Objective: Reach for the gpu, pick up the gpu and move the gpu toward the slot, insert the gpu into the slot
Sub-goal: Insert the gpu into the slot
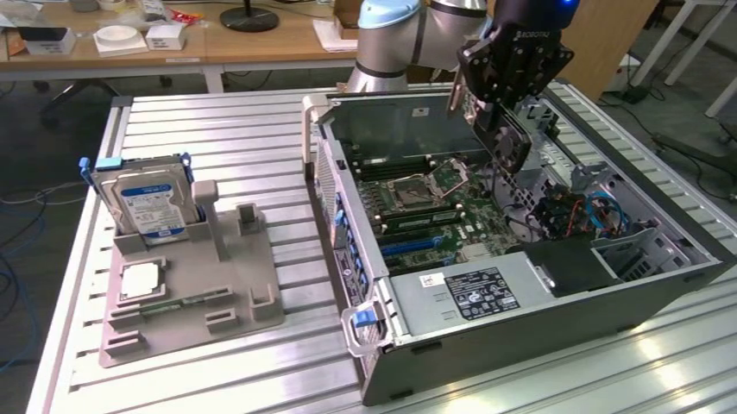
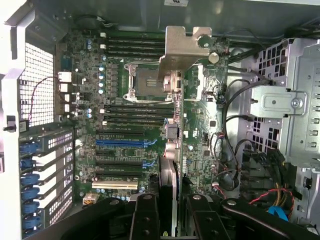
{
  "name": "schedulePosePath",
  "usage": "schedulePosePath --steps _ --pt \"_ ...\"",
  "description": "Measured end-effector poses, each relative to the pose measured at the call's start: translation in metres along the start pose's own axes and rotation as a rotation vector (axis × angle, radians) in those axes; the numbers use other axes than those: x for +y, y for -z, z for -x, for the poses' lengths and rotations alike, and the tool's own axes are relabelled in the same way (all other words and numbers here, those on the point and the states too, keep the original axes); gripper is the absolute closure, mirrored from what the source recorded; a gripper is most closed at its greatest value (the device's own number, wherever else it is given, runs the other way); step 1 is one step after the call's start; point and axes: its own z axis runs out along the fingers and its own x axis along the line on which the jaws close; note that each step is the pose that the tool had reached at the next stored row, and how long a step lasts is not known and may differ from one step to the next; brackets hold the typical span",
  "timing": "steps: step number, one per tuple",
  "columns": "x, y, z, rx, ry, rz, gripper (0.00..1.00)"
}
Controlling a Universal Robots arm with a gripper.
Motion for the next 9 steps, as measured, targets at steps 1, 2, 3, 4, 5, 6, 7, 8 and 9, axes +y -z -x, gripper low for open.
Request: schedulePosePath --steps 1,2,3,4,5,6,7,8,9 --pt "0.0000 -0.0001 0.0000 0.0002 -0.008 0.0000 0.74" --pt "0.0000 -0.0001 0.0000 0.0004 -0.020 -0.0004 0.74" --pt "0.0000 -0.0001 0.0000 0.0007 -0.033 -0.0008 0.74" --pt "0.0000 -0.0001 0.0000 0.0009 -0.046 -0.0011 0.74" --pt "0.0000 -0.0002 0.0000 0.0012 -0.058 -0.0015 0.74" --pt "0.0000 -0.0002 0.0000 0.0014 -0.068 -0.0017 0.74" --pt "0.0000 -0.0003 0.0000 0.0016 -0.078 -0.0019 0.74" --pt "0.0000 -0.0003 0.0000 0.0018 -0.087 -0.0022 0.74" --pt "0.0000 -0.0004 0.0000 0.0020 -0.096 -0.0025 0.74"
